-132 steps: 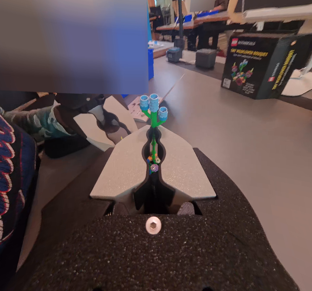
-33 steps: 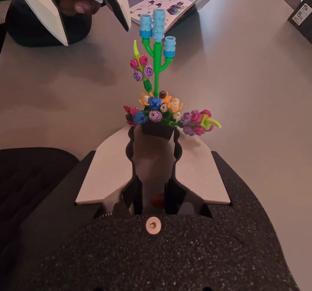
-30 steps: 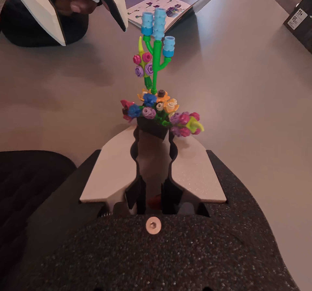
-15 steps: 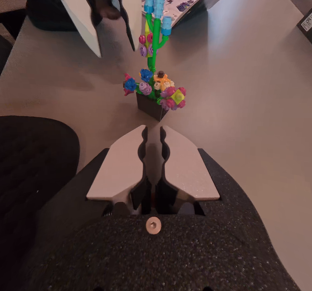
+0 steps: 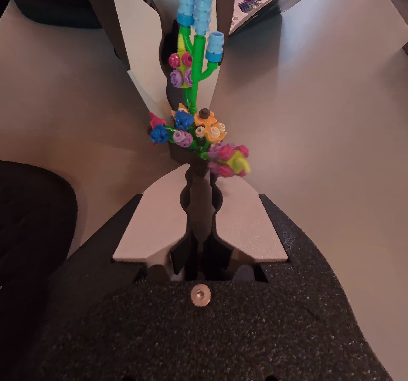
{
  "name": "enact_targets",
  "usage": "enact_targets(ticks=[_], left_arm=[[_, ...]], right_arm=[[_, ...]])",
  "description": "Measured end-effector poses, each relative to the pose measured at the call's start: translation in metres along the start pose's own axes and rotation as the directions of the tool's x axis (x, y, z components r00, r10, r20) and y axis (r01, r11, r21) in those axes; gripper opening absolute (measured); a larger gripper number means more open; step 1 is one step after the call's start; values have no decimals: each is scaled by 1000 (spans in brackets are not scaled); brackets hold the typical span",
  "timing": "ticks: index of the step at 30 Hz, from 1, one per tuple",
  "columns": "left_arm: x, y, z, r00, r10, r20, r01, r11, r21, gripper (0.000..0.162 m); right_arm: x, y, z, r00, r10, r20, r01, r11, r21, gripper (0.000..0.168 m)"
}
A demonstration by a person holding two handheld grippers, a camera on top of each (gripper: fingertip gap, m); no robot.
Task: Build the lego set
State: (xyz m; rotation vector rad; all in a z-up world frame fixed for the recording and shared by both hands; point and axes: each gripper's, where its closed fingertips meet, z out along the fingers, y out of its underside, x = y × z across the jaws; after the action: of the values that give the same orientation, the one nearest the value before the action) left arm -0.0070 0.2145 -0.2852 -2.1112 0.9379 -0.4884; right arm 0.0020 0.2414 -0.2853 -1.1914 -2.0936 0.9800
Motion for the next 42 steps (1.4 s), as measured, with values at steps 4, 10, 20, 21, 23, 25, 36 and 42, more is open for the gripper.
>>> enact_targets(ticks=[4, 10, 20, 21, 23, 25, 36, 42], left_arm=[[-4, 0, 0, 1000, -6, 30, 6, 1000, 3, 13], [-21, -1, 0, 993, -51, 107, 51, 999, 5, 12], [-37, 5, -2, 987, -65, 146, 67, 998, -9, 42], [-36, 2, -3, 990, -54, 130, 53, 999, 13, 43], [-37, -2, -4, 994, -35, 102, 31, 999, 34, 43], [-38, 0, -3, 997, -27, 73, 26, 999, 19, 37], [-36, -3, 4, 999, -2, 32, 2, 1000, 12, 9], [-34, -4, 4, 1000, 8, 16, -8, 1000, 20, 10]], right_arm=[[5, -1, 2, 1000, -10, 8, 10, 1000, -1, 15], [22, -2, 8, 999, -43, 20, 43, 999, -3, 15], [33, 5, -8, 991, 133, 32, -134, 991, 16, 51], [28, 4, -9, 985, 170, 25, -170, 985, 35, 54], [23, 7, -7, 982, 185, -45, -185, 983, 6, 61], [22, 7, -2, 976, 185, -115, -188, 982, -16, 62], [27, -8, 16, 961, 184, -208, -190, 982, -7, 54], [32, -10, 14, 959, 166, -231, -169, 986, 7, 42]])
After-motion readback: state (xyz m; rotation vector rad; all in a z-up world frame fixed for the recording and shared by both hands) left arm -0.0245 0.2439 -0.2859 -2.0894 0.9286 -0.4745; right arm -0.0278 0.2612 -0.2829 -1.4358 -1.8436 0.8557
